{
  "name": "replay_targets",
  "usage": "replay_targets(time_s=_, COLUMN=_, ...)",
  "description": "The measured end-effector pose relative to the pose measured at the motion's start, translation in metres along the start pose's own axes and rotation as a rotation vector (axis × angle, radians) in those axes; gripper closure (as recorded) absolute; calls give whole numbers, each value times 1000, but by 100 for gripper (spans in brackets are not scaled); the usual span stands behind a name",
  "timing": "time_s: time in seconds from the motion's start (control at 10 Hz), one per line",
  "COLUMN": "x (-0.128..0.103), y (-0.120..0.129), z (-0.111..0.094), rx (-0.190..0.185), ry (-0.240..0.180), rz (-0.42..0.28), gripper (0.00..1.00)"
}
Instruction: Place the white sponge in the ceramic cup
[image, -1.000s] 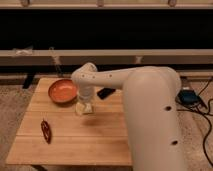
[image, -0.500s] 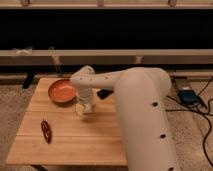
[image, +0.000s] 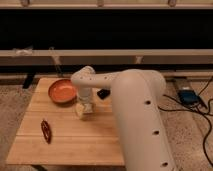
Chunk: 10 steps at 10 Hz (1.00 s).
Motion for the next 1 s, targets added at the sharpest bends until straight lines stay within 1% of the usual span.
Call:
replay_targets(time_s=0.2, x=-3, y=-1, z=4, rx=-4, ry=6, rz=-6, gripper=20)
replay_targets(time_s=0.3, x=-4, y=0, z=8, rx=-8, ry=12, rz=-11, gripper=22)
replay_targets(time_s=0.4, x=-5, y=0, z=11, rx=-11, ry=16, rz=-16, gripper=30)
replay_targets(time_s=0.5, x=-4, y=0, z=13, rx=-13, ry=19, rz=-17, gripper=43)
replay_targets(time_s=0.7, x=-4, y=0, z=14, rx=-11, ry=22, rz=-19, gripper=61)
replay_targets(time_s=1.0, x=-3, y=-2, z=12, rx=-10, ry=19, rz=-14, gripper=92)
